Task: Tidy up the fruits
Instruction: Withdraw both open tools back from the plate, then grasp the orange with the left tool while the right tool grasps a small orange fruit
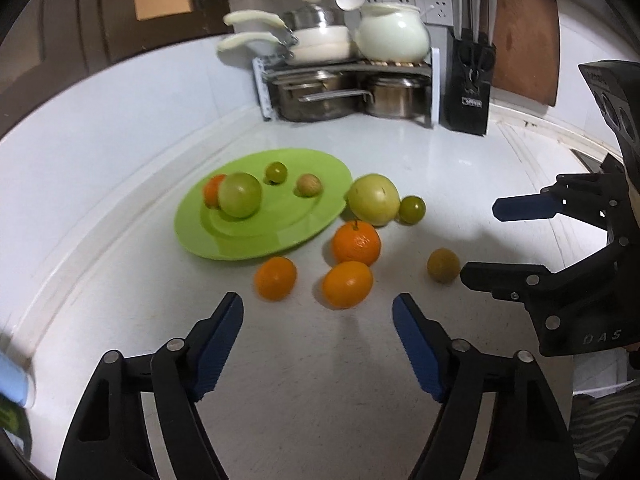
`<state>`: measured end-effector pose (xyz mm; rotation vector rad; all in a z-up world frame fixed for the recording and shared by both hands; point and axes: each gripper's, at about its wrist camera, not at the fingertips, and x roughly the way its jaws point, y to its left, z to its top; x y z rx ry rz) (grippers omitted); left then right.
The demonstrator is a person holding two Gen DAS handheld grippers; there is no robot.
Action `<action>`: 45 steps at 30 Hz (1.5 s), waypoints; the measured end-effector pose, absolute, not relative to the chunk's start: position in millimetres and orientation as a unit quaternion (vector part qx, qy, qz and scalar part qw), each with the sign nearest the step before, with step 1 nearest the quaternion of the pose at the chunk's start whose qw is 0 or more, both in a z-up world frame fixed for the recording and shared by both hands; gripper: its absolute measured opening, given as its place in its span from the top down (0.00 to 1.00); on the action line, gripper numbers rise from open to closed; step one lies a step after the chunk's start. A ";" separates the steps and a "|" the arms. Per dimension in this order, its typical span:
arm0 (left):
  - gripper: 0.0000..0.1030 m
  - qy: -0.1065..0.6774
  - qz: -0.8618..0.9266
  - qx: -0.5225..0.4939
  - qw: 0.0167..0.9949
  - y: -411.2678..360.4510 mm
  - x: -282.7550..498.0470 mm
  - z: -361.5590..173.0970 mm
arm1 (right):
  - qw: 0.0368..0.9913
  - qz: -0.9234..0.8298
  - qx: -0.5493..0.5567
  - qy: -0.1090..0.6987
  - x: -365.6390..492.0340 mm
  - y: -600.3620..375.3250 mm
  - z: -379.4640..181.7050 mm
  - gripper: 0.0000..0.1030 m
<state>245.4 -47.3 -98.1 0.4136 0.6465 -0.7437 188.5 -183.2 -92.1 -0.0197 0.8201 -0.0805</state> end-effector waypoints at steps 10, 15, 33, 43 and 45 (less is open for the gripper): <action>0.42 0.336 -0.387 0.187 0.838 -65.7 265.1 -115.5 | 0.909 -0.024 0.016 0.417 196.7 -187.9 -108.1 0.48; 0.45 0.351 -0.392 0.173 0.833 -71.7 272.3 -120.7 | 0.906 -0.019 0.028 0.421 199.5 -190.2 -113.6 0.54; 0.63 0.384 -0.383 0.151 0.826 -84.4 286.0 -130.1 | 0.902 0.003 0.052 0.429 213.5 -197.1 -124.9 0.68; 0.64 0.384 -0.370 0.152 0.832 -84.8 281.4 -129.1 | 0.902 0.009 0.060 0.427 214.5 -201.0 -126.6 0.71; 0.64 0.380 -0.366 0.147 0.837 -82.5 279.3 -125.6 | 0.903 0.011 0.061 0.426 214.3 -201.5 -125.4 0.71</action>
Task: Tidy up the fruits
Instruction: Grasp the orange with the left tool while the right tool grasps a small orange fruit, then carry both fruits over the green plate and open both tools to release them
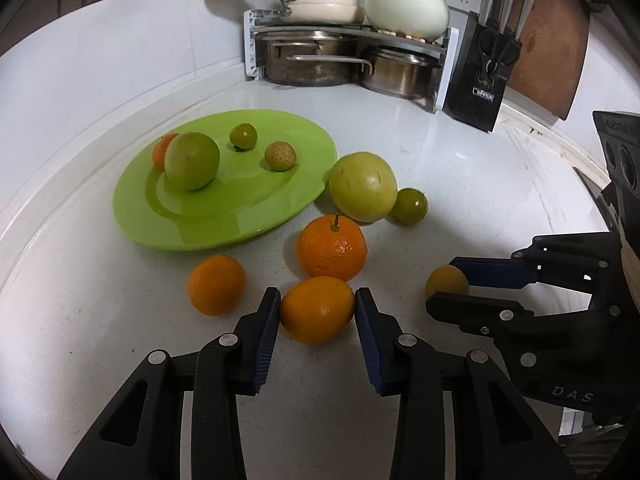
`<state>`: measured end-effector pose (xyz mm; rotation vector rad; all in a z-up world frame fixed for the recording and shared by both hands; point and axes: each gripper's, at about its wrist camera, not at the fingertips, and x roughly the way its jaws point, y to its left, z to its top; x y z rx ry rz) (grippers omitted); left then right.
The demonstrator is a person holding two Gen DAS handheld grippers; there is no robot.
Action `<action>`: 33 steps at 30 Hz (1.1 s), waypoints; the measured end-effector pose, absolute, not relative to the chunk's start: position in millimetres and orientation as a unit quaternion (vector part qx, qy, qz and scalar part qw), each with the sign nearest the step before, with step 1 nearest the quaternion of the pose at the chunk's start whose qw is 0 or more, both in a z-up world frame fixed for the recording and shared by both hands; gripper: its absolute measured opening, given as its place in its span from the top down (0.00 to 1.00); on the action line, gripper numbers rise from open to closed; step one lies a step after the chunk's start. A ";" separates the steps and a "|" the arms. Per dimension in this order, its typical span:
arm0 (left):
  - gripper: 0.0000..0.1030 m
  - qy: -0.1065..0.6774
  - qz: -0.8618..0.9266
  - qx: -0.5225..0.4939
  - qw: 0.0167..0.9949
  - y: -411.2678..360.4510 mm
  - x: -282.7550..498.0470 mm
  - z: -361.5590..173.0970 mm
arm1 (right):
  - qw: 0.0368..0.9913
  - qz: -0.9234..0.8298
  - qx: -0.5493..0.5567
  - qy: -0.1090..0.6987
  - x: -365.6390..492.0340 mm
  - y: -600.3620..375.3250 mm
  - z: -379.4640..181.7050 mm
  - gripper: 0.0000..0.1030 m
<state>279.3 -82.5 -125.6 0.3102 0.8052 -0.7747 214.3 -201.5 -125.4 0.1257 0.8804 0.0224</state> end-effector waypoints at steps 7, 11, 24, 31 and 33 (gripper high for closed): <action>0.64 0.377 -0.345 0.129 0.850 -77.0 274.4 -113.4 | 0.908 0.019 0.057 0.415 212.2 -201.1 -116.0 0.71; 0.64 0.372 -0.336 0.121 0.857 -72.9 269.9 -104.4 | 0.911 0.028 0.053 0.407 210.9 -201.1 -107.8 0.71; 0.64 0.344 -0.298 0.081 0.887 -63.7 249.8 -67.0 | 0.925 0.059 0.031 0.374 205.2 -201.6 -73.9 0.71; 0.64 0.325 -0.279 0.070 0.901 -59.5 240.5 -49.0 | 0.934 0.075 0.016 0.350 203.3 -203.4 -54.5 0.71; 0.64 0.318 -0.272 0.068 0.905 -59.1 238.5 -43.6 | 0.936 0.080 0.012 0.344 203.1 -203.9 -50.0 0.71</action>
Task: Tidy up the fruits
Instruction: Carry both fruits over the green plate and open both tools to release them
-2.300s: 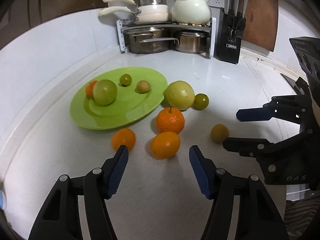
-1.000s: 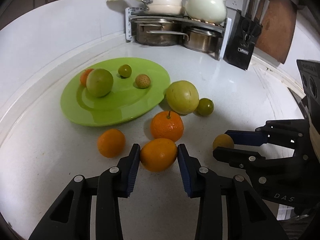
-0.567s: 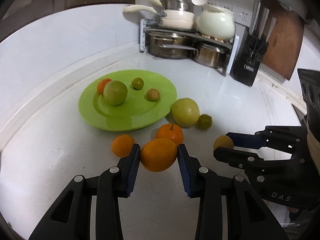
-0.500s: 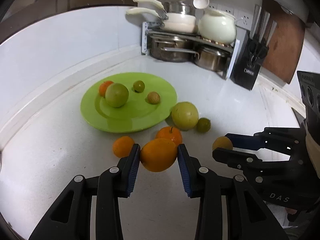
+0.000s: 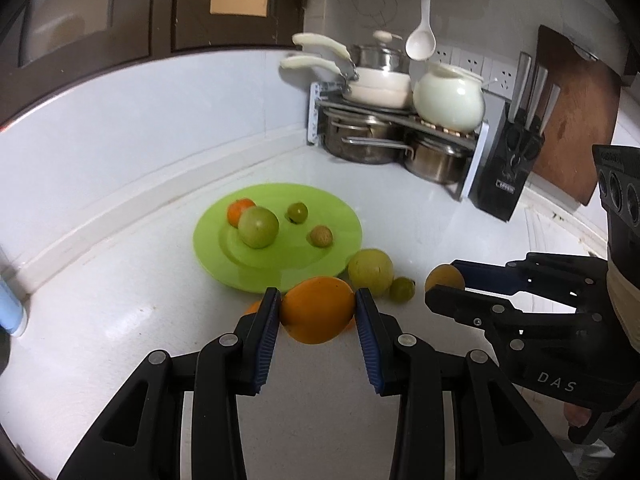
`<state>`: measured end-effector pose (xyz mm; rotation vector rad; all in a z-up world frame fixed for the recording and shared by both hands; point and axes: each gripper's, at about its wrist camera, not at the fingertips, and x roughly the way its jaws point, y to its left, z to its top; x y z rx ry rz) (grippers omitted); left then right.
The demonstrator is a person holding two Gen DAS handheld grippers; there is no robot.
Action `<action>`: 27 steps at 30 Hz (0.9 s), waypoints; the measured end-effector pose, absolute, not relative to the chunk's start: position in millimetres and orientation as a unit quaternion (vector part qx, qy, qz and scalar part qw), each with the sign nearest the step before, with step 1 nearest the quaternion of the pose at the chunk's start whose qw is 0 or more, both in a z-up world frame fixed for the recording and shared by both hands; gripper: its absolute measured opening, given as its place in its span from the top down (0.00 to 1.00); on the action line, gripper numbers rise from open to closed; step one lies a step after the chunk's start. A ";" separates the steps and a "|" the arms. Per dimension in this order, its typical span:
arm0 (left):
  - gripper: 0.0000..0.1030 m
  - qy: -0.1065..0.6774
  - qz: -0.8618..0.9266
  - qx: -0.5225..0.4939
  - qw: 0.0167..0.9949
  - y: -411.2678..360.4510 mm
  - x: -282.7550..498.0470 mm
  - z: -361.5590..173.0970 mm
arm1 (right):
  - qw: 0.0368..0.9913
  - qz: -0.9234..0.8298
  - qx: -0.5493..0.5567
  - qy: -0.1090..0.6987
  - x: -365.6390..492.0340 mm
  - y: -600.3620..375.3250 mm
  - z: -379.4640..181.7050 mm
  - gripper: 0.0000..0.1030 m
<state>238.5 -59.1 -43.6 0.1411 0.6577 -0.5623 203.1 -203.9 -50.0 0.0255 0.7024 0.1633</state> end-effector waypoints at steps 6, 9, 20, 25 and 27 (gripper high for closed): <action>0.64 0.302 -0.257 0.065 0.916 -58.6 236.3 -30.2 | 0.940 0.093 0.000 0.329 204.7 -203.4 -39.5 0.71; 0.64 0.298 -0.249 0.065 0.919 -58.8 237.0 -25.4 | 0.941 0.099 -0.003 0.322 207.2 -204.7 -34.6 0.71; 0.64 0.293 -0.229 0.062 0.926 -64.2 253.7 -12.9 | 0.946 0.120 -0.014 0.300 228.6 -209.3 -18.5 0.71; 0.64 0.290 -0.222 0.062 0.929 -64.9 268.2 -8.0 | 0.946 0.128 -0.016 0.297 246.7 -210.5 -12.0 0.71; 0.64 0.289 -0.218 0.064 0.930 -66.0 276.5 -6.1 | 0.946 0.131 -0.017 0.297 253.8 -210.8 -10.6 0.71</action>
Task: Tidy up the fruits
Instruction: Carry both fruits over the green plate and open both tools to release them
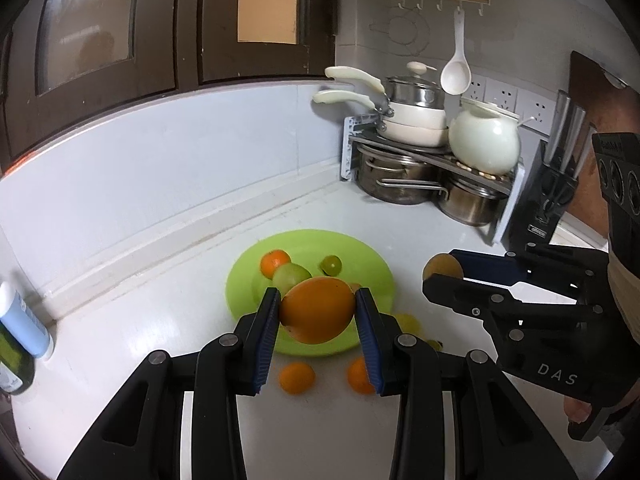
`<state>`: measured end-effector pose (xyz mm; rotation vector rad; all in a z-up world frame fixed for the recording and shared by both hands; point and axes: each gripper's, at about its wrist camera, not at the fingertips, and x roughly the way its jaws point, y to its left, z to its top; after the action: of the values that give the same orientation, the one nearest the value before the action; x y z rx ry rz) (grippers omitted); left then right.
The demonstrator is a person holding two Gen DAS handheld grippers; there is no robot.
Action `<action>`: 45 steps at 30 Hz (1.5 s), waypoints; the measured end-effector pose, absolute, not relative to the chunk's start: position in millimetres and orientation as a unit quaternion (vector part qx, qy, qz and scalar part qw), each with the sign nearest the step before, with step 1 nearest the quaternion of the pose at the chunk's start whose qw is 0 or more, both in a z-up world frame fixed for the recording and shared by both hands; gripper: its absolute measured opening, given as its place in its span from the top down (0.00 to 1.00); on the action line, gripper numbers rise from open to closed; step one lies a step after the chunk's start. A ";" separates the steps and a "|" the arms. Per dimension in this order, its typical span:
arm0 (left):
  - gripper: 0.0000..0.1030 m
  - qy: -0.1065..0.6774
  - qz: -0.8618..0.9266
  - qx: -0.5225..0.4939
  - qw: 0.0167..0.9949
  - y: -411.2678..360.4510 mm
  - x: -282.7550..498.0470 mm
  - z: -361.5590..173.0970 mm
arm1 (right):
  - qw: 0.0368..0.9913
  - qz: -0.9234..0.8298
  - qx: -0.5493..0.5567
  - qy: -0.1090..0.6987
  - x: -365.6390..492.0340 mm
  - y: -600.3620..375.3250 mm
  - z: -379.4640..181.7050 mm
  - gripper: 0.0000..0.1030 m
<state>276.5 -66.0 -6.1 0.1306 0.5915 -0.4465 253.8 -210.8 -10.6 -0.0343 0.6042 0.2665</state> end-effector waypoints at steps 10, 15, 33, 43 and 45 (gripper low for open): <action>0.64 0.303 -0.214 0.056 0.927 -70.8 326.5 -4.5 | 0.945 0.135 -0.027 0.297 299.0 -215.5 -6.1 0.71; 0.64 0.310 -0.210 0.056 0.925 -72.7 349.5 -5.6 | 0.942 0.141 -0.027 0.304 326.4 -218.2 -7.5 0.71; 0.64 0.359 -0.230 0.059 0.903 -100.5 436.9 -49.2 | 0.926 0.135 -0.034 0.351 415.9 -233.0 -44.4 0.71; 0.64 0.387 -0.238 0.063 0.889 -115.5 469.3 -72.6 | 0.916 0.134 -0.031 0.377 444.5 -242.4 -68.3 0.71; 0.63 0.387 -0.241 0.062 0.888 -116.4 471.7 -73.6 | 0.914 0.134 -0.029 0.382 447.1 -243.3 -72.1 0.71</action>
<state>471.7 -116.4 -73.6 0.1296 0.8045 -0.5011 447.1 -243.3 -72.1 -0.0607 0.7865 0.2757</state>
